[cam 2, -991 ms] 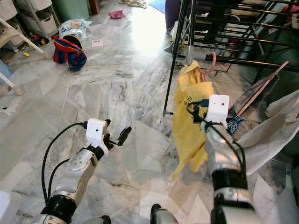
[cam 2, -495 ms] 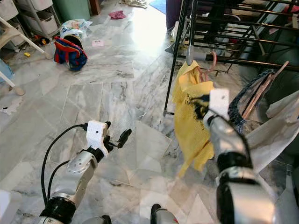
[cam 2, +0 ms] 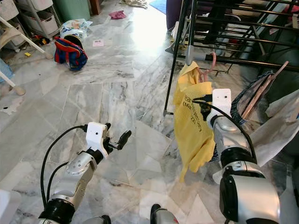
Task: Hang hanger
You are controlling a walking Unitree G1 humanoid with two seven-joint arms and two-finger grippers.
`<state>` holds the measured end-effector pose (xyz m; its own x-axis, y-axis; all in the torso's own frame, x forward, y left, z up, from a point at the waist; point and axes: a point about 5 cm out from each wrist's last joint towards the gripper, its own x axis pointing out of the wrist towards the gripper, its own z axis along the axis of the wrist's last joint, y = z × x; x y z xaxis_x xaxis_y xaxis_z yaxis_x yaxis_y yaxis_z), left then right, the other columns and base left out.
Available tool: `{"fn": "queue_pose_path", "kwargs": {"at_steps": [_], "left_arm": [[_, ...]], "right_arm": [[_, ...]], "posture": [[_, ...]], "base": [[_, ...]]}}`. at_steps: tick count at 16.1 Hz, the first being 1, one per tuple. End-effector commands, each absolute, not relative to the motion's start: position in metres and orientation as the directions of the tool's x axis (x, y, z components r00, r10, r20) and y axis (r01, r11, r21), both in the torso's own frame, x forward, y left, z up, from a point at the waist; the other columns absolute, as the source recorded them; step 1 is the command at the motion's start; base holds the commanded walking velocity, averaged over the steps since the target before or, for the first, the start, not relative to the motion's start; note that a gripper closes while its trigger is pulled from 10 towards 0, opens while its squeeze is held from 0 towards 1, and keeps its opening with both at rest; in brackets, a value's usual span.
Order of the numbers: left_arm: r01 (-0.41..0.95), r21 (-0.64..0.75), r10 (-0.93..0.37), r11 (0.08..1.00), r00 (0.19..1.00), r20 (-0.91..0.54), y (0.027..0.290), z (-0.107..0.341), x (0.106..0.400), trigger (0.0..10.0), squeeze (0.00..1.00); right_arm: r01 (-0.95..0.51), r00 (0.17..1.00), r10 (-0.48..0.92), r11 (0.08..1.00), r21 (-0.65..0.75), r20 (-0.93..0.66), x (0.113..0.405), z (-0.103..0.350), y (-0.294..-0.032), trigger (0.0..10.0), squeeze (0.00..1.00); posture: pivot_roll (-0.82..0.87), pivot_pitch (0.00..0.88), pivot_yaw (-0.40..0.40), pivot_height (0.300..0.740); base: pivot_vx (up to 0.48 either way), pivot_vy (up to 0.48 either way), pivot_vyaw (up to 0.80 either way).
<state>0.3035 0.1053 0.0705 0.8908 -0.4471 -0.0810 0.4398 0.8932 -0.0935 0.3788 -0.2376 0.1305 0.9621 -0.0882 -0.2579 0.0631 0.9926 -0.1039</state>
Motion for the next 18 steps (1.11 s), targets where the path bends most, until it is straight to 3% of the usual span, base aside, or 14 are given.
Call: {"fn": "queue_pose_path", "kwargs": {"at_steps": [1,4,12,18], "left_arm": [[0.476,-0.122,-0.485,0.871,0.873,-0.06,0.103,0.073,0.3,10.0,0.0],[0.546,-0.159,-0.557,0.823,0.83,-0.03,0.094,0.078,0.297,10.0,0.0],[0.551,-0.157,-0.564,0.819,0.825,-0.046,0.095,0.077,0.296,10.0,0.0],[0.549,-0.15,-0.56,0.822,0.827,-0.05,0.094,0.077,0.298,10.0,0.0]], "right_arm": [[0.062,0.96,-0.088,0.992,-0.106,-0.266,0.379,0.129,-0.237,0.0,0.0],[0.061,0.957,-0.089,0.992,-0.107,-0.275,0.378,0.126,-0.238,0.0,0.0],[0.072,0.952,-0.1,0.992,-0.105,-0.289,0.374,0.118,-0.241,0.0,0.0],[0.079,0.977,-0.096,0.992,-0.093,-0.192,0.379,0.131,-0.236,0.0,0.0]], "posture": [[0.01,0.208,-0.022,0.74],[0.01,0.204,-0.022,0.74],[0.01,0.196,-0.018,0.74],[0.01,0.177,-0.017,0.74]], "base": [[0.0,0.0,0.0],[0.0,0.0,0.0],[0.0,0.0,0.0],[0.0,0.0,0.0]]}}
